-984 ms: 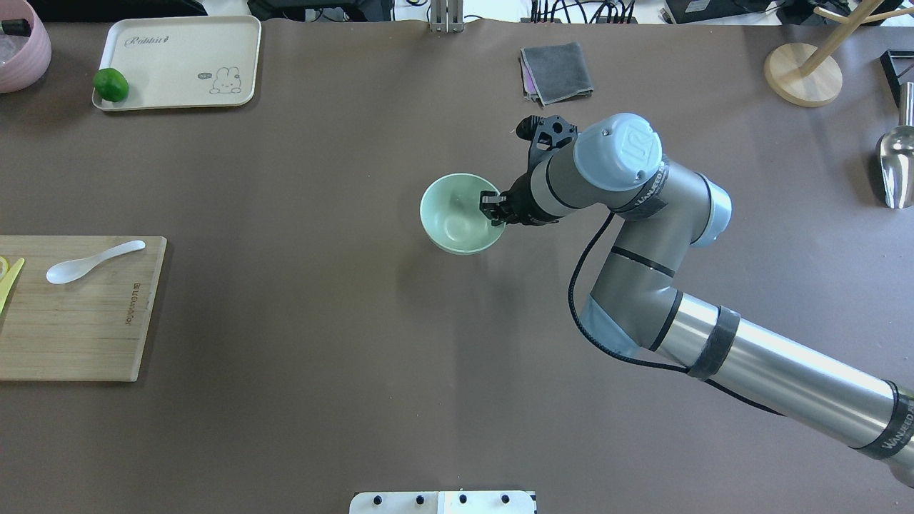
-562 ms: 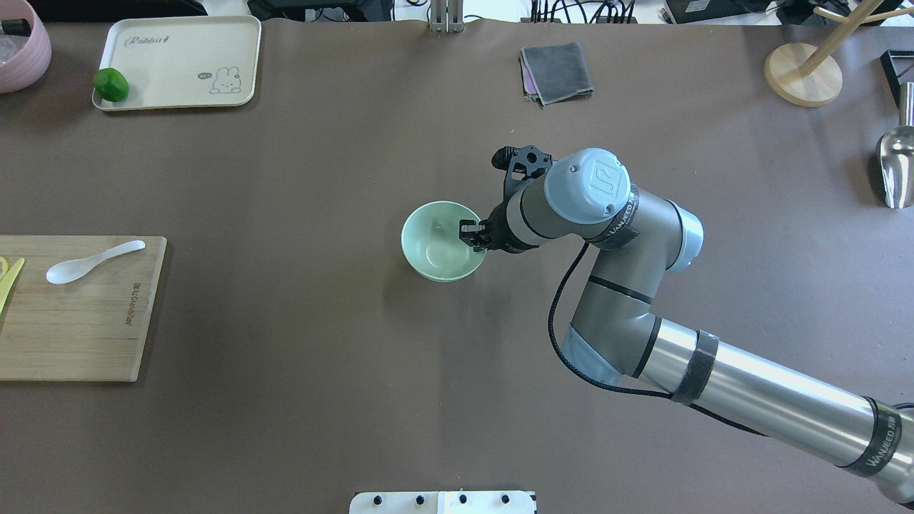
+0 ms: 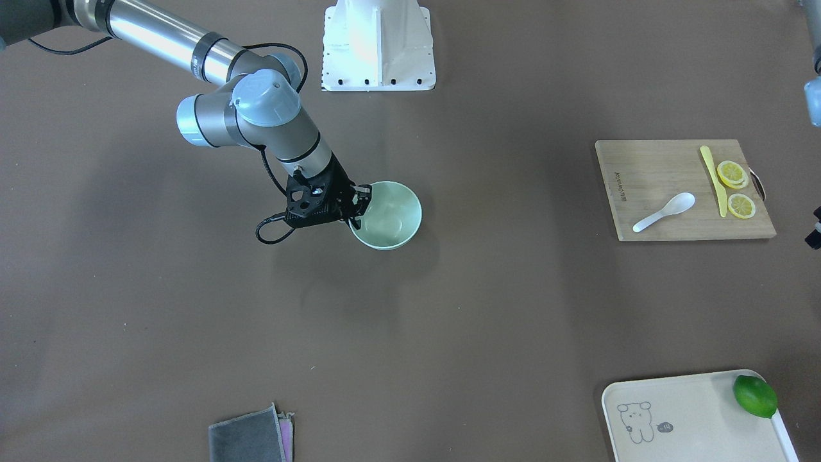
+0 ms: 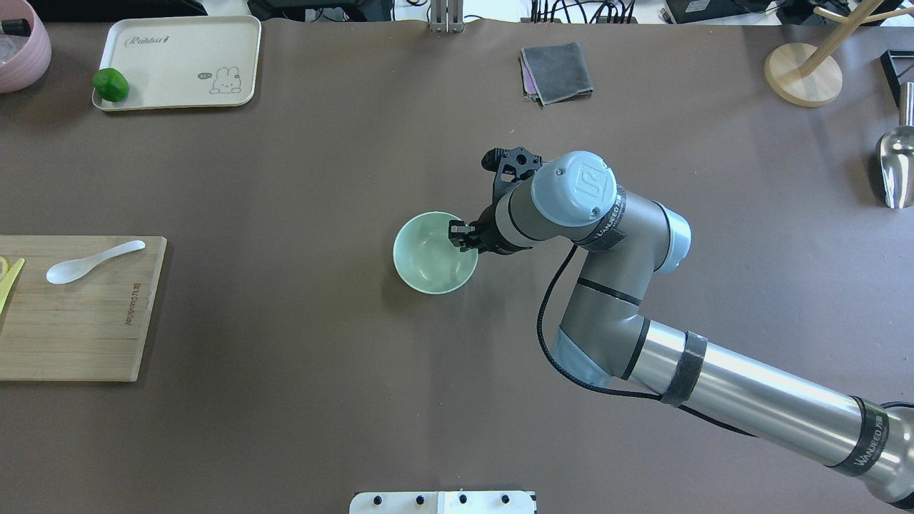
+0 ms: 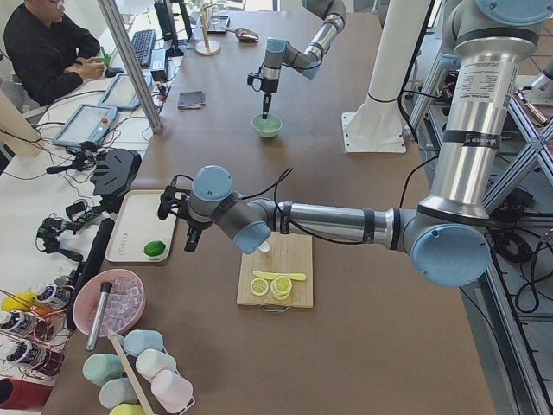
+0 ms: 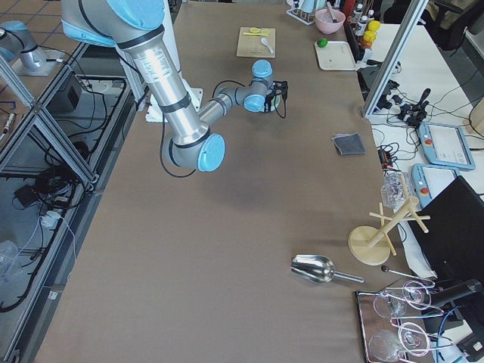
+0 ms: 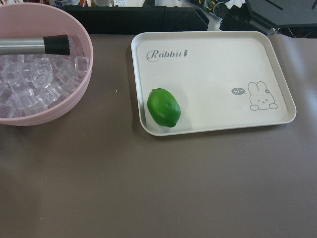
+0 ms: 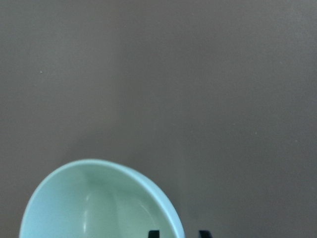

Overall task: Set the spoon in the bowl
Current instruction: 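Grip the bowl rim with the right gripper and drag it toward the table centre, then release the bowl and raise the right gripper while the left gripper reaches for the spoon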

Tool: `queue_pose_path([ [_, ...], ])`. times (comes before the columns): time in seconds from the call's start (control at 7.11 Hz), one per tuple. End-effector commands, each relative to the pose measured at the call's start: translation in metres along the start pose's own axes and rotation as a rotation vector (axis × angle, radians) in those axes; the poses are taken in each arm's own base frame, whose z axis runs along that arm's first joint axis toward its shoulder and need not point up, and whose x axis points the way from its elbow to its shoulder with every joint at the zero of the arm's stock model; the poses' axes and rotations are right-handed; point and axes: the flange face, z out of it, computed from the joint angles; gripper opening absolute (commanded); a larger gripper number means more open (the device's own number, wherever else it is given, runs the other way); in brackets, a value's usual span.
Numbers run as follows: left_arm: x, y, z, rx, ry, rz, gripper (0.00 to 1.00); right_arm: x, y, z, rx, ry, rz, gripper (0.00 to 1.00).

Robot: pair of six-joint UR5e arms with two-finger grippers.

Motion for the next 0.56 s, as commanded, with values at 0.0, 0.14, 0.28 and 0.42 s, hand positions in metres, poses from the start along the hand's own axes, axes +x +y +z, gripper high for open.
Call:
queue_pose_path([
  [0.0, 0.007, -0.004, -0.003, 0.009, 0.007, 0.008, 0.98, -0.004, -0.013, -0.014, 0.023, -0.019, 0.029, 1.00],
  [0.14, 0.030, -0.006, -0.006, 0.016, 0.035, -0.038, 0.98, 0.009, -0.042, -0.038, 0.037, -0.029, 0.042, 1.00],
  [0.28, 0.075, 0.008, -0.004, -0.005, 0.088, 0.004, 0.98, 0.034, -0.078, -0.065, 0.011, -0.041, 0.070, 1.00],
  [0.42, 0.113, 0.039, 0.000, -0.039, 0.126, 0.079, 0.98, 0.069, -0.104, -0.088, 0.001, -0.040, 0.062, 1.00],
])
